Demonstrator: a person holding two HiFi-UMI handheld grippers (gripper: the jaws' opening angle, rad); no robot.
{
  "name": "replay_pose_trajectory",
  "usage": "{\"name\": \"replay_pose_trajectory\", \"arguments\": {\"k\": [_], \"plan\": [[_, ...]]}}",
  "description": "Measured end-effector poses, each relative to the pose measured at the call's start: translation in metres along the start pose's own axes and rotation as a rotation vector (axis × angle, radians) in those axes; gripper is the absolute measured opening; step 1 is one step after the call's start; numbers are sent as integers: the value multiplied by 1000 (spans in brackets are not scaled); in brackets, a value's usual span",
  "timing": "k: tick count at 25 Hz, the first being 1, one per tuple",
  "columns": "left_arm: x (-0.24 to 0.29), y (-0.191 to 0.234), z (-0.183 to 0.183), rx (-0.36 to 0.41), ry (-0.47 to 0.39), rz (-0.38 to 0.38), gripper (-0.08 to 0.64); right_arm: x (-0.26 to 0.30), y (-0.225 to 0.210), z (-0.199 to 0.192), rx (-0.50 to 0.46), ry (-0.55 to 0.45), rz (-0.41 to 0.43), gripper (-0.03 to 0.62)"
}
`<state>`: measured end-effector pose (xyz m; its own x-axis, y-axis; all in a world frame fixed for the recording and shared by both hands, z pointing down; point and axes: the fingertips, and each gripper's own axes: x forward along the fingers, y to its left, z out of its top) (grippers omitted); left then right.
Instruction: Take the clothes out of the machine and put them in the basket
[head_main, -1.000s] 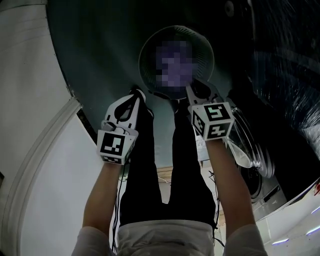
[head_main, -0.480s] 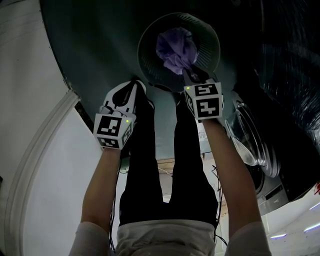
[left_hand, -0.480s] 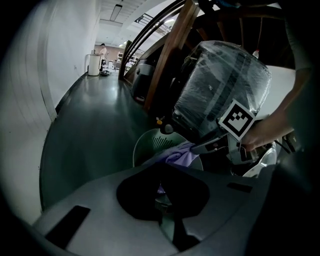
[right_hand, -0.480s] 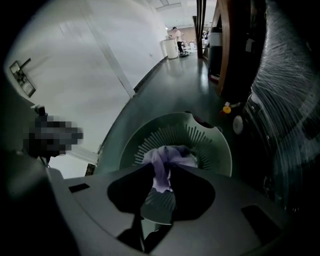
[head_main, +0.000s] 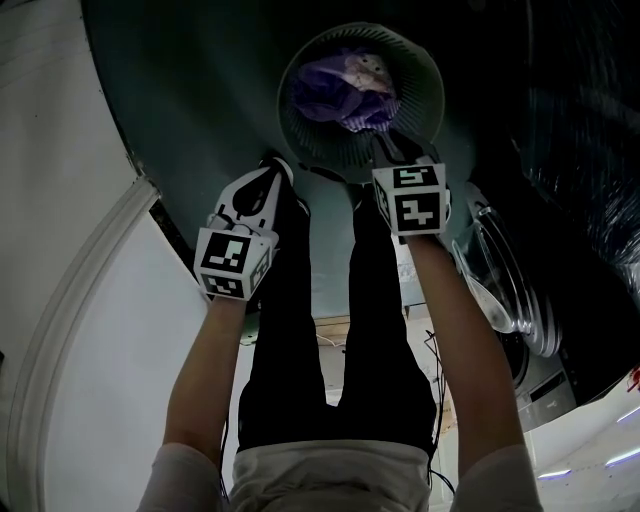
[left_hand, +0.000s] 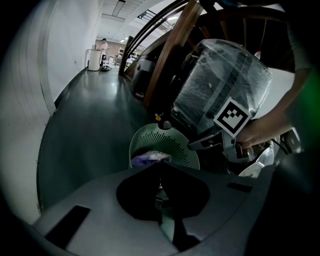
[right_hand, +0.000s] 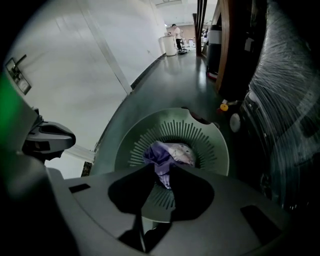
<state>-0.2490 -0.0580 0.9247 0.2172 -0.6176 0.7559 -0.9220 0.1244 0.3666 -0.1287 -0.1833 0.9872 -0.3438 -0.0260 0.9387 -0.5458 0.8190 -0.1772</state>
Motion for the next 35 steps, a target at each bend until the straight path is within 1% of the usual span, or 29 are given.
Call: {"name": "replay_pose_trajectory", "arguments": {"k": [2,3,6,14,20,24,29,32,35], "plan": [[0,1,-1,8,4,0,21,-2,-2,0,-2,0,-7,98],[0,1,-1,10,4,1,21,-2,-3,-1,-1,-1,-12,85],[0,3,-1,10,1,5,21,-4,-2,-2,6,-6,-16,11],[-2,2,2,20,-2,5,21,-13,13,-9,29,-9,7,8],[-2,-1,-2,21,4,10,21,-18,23,-12,63,-33,28,8],[-4,-6,-9,28,8,10,21,-25,32,-14,48,-70,69,8],[-8,-10,-11,28,-3,12,21,-37,36,-19,5,-97,76,8],[-10,-12,-8,37,-8,16,21,-46,40,-22,-14,-115,83,8],[-14,-15,0,54,-20,17,21,-57,42,-22,-12,-155,91,8]]}}
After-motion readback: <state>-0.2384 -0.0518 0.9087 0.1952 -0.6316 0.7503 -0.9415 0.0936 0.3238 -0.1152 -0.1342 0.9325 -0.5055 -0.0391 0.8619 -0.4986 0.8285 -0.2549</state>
